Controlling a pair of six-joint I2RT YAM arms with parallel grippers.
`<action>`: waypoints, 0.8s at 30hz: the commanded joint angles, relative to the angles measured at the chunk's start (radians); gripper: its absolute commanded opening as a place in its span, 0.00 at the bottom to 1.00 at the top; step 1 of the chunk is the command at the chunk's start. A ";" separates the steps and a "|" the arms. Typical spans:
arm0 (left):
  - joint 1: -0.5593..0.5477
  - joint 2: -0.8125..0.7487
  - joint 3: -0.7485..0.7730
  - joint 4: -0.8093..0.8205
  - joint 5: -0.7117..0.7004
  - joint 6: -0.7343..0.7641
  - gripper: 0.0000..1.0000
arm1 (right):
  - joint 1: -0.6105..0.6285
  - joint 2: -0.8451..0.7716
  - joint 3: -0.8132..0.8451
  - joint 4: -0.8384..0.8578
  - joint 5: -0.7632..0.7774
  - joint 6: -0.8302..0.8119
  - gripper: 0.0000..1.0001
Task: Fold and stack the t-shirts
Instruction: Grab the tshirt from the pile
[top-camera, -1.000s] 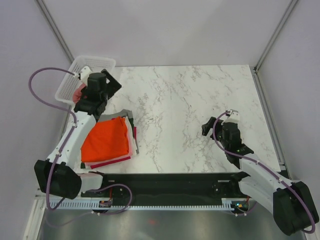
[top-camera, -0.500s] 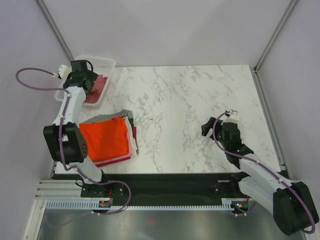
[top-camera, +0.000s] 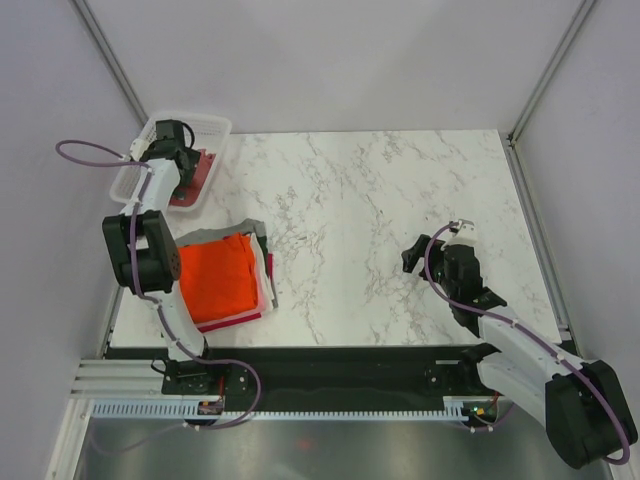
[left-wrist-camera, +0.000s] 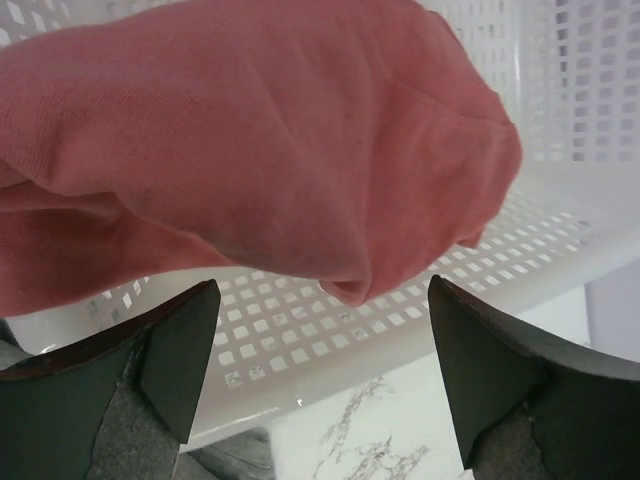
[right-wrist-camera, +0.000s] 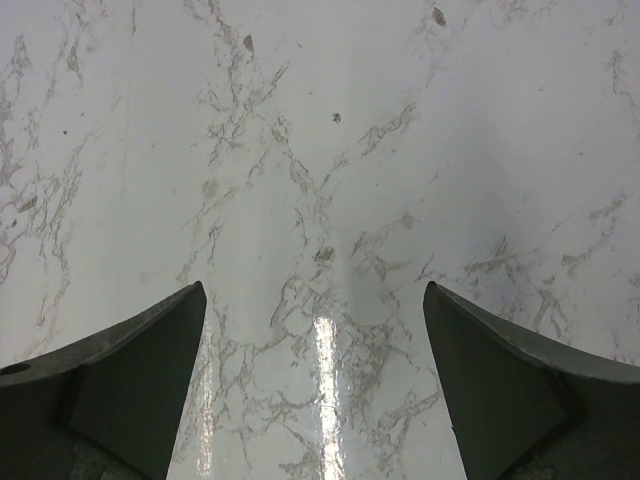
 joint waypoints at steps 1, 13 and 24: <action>0.007 0.041 0.055 -0.022 -0.072 -0.052 0.91 | 0.003 0.001 0.013 0.046 -0.007 0.003 0.98; 0.066 0.050 0.147 -0.015 0.074 0.011 0.02 | 0.001 -0.004 0.009 0.055 -0.014 0.005 0.98; -0.100 -0.346 0.312 0.045 0.100 0.115 0.02 | 0.001 -0.010 0.010 0.051 -0.014 -0.001 0.98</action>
